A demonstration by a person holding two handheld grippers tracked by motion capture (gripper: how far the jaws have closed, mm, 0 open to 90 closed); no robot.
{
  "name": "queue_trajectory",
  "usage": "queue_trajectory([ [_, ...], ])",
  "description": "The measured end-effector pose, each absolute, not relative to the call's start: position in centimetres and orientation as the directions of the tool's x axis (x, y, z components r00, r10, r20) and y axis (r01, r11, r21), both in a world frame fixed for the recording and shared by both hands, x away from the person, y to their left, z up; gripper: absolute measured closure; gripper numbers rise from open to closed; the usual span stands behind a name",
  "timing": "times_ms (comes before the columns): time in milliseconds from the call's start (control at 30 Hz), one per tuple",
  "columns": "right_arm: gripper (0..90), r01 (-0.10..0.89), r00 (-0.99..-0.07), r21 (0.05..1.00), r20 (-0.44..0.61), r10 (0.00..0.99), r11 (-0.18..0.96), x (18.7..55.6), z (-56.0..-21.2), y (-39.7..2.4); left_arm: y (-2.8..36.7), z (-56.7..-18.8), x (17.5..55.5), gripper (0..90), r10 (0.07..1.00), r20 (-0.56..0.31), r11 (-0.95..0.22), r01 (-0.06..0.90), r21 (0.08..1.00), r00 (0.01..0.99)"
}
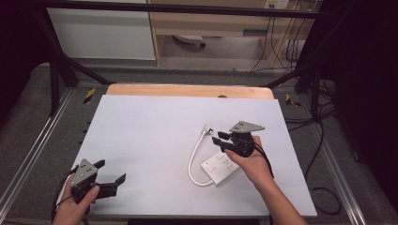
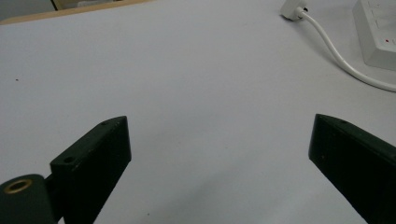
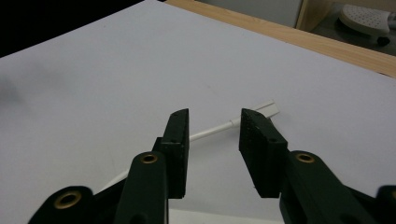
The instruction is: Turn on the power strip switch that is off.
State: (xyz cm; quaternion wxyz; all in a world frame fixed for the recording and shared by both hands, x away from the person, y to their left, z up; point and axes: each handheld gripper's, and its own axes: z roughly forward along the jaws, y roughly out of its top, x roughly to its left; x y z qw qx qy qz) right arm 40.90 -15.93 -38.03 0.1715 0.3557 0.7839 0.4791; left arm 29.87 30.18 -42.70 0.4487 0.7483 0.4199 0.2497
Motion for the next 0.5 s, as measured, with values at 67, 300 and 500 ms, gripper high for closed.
queue_trajectory([
  [67,61.8,0.397,-0.685,0.873,0.077,0.724,0.283,40.86,-37.95,-15.97,30.18,-42.69,29.86,5.9,0.852,-0.003,-0.245,0.404,0.881,0.523],
  [300,48.3,0.398,-0.68,0.879,0.092,0.727,0.261,40.8,-37.47,-16.43,30.18,-42.7,29.86,5.8,0.852,-0.003,-0.245,0.404,0.881,0.523],
  [500,30.6,0.398,-0.667,0.89,0.113,0.736,0.223,40.83,-37.03,-16.97,30.17,-42.7,29.86,5.8,0.852,-0.004,-0.244,0.405,0.881,0.523],
])
